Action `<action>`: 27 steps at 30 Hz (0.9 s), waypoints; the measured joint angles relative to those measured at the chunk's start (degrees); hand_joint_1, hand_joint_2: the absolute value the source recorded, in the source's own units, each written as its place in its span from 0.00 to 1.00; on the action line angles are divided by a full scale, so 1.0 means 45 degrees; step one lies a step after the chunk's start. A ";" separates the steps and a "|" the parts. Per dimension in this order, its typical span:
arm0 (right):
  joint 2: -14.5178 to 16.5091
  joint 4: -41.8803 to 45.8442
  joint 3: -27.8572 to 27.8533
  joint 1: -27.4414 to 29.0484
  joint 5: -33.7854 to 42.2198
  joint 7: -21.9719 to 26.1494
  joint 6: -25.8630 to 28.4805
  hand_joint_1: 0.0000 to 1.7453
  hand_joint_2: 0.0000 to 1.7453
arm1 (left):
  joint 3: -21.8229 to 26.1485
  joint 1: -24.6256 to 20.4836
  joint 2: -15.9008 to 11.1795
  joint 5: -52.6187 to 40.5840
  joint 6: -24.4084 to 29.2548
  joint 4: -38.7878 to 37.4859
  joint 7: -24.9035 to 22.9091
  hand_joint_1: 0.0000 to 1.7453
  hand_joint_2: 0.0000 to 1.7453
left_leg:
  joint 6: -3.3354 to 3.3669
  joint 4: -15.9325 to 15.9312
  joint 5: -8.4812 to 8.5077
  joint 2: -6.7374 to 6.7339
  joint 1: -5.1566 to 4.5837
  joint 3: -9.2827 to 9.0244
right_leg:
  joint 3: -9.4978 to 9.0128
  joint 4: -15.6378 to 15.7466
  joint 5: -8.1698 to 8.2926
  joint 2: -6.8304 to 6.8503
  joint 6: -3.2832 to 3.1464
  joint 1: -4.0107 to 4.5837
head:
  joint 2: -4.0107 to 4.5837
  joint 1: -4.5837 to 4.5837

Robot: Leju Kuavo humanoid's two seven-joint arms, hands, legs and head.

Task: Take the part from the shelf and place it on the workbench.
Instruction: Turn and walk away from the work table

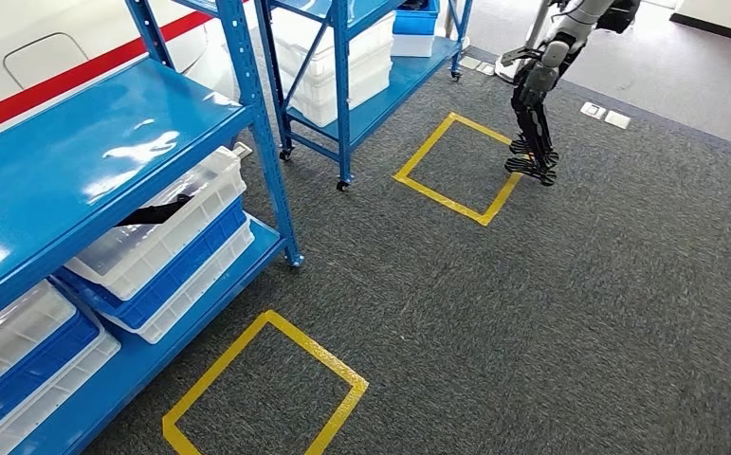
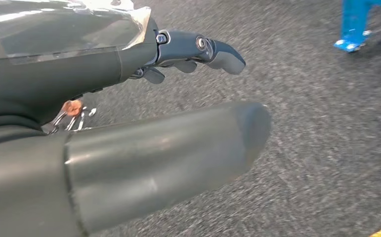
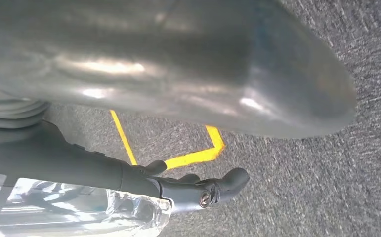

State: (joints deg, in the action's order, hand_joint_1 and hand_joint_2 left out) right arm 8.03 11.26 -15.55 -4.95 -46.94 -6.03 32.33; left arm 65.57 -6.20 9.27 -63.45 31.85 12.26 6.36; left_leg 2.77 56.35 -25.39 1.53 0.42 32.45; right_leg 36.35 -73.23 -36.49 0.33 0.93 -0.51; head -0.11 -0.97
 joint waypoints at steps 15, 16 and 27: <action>-0.0058 -0.0001 -0.0017 0.0028 -0.0134 -0.0039 -0.0005 0.00 0.00 | 0.0000 0.0028 0.0006 0.0070 -0.0005 0.0000 0.0000 0.00 0.00 | -0.0715 0.3507 -0.1696 -0.0204 0.0086 0.1819 | -0.1442 0.3452 0.1712 0.0258 -0.0178 -0.0121 | 0.0000 0.0070; -0.0067 -0.0001 -0.0017 0.0033 -0.0146 -0.0039 -0.0005 0.00 0.00 | 0.0001 0.0038 0.0006 0.0081 -0.0005 0.0000 0.0000 0.00 0.00 | -0.0704 0.3990 -0.1810 -0.0240 0.0085 0.2058 | -0.1438 0.3451 0.1696 0.0430 -0.0199 -0.0080 | 0.0000 0.0070; -0.0025 0.0013 -0.0017 -0.0184 -0.0290 0.0172 -0.0323 0.00 0.00 | 0.0055 0.0025 -0.0016 0.0228 -0.0005 -0.0001 -0.0006 0.00 0.00 | -0.0035 0.0118 -0.0063 -0.0577 -0.0130 0.0034 | -0.1419 0.2913 0.1172 0.0972 0.0005 0.0099 | 0.0000 0.0046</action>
State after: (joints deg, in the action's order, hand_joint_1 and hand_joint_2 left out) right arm 7.91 11.32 -15.63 -5.78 -48.24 -5.26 30.87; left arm 65.82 -6.09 9.20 -62.42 31.82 12.26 6.33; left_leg 2.61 56.88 -25.67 -1.07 -0.17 32.60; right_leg 29.96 -60.12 -31.21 4.70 0.95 -0.07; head -0.11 -0.76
